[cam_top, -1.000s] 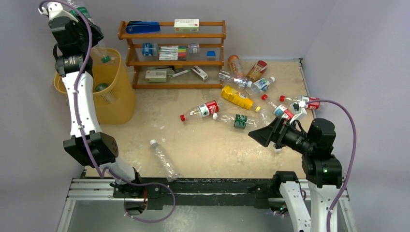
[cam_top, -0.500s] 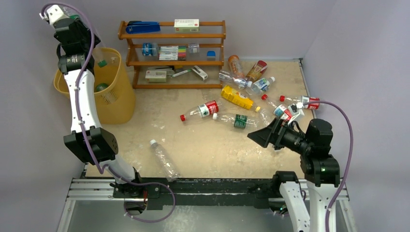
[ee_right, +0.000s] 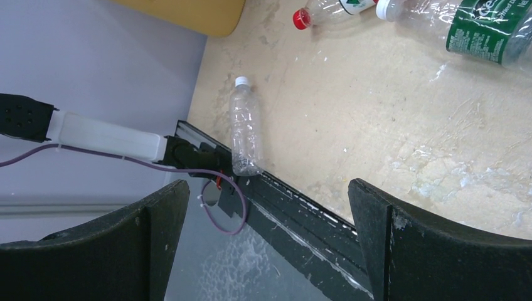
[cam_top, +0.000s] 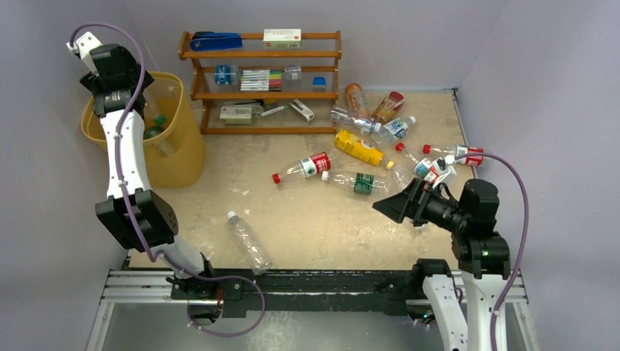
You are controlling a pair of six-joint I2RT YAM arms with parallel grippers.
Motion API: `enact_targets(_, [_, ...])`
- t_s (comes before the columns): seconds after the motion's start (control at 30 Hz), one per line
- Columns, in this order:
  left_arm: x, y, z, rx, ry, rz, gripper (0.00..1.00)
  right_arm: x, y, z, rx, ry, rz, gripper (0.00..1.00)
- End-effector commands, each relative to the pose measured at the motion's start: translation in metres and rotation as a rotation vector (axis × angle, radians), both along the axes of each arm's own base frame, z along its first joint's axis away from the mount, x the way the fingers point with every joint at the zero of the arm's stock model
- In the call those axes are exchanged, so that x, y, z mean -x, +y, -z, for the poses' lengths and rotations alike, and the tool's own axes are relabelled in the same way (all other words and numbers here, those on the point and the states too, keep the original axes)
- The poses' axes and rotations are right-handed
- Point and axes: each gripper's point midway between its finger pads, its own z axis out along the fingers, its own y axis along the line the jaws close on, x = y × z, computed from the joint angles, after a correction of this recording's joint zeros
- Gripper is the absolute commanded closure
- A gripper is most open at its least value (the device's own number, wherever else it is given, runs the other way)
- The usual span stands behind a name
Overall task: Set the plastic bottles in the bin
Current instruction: Place the plastic bottle in the trash bin.
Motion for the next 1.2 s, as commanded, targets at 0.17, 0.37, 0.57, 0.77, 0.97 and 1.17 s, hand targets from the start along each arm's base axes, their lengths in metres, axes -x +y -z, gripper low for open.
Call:
enact_targets(0.17, [0.031,-0.012,-0.083,-0.027,-0.140,0.010,0.21,-0.003,0.005,-0.005,-0.028,-0.022,-0.032,0.00])
enact_targets(0.37, [0.051,-0.054,-0.110,0.070,-0.200,0.159,0.19,-0.004,0.005,-0.002,-0.025,-0.028,-0.035,0.00])
enact_targets(0.57, [0.085,-0.099,-0.083,0.220,-0.185,0.279,0.18,-0.003,0.006,0.018,-0.019,-0.004,-0.056,0.00])
enact_targets(0.77, [0.114,-0.128,-0.024,0.346,-0.137,0.281,0.16,0.001,0.006,0.027,-0.017,-0.008,-0.062,0.00])
enact_targets(0.97, [0.129,-0.153,0.056,0.448,0.052,0.227,0.15,0.010,0.006,0.038,-0.023,0.004,-0.044,0.00])
enact_targets(1.17, [0.146,-0.196,0.136,0.527,0.300,0.169,0.14,0.013,0.006,0.044,-0.045,0.007,-0.025,0.00])
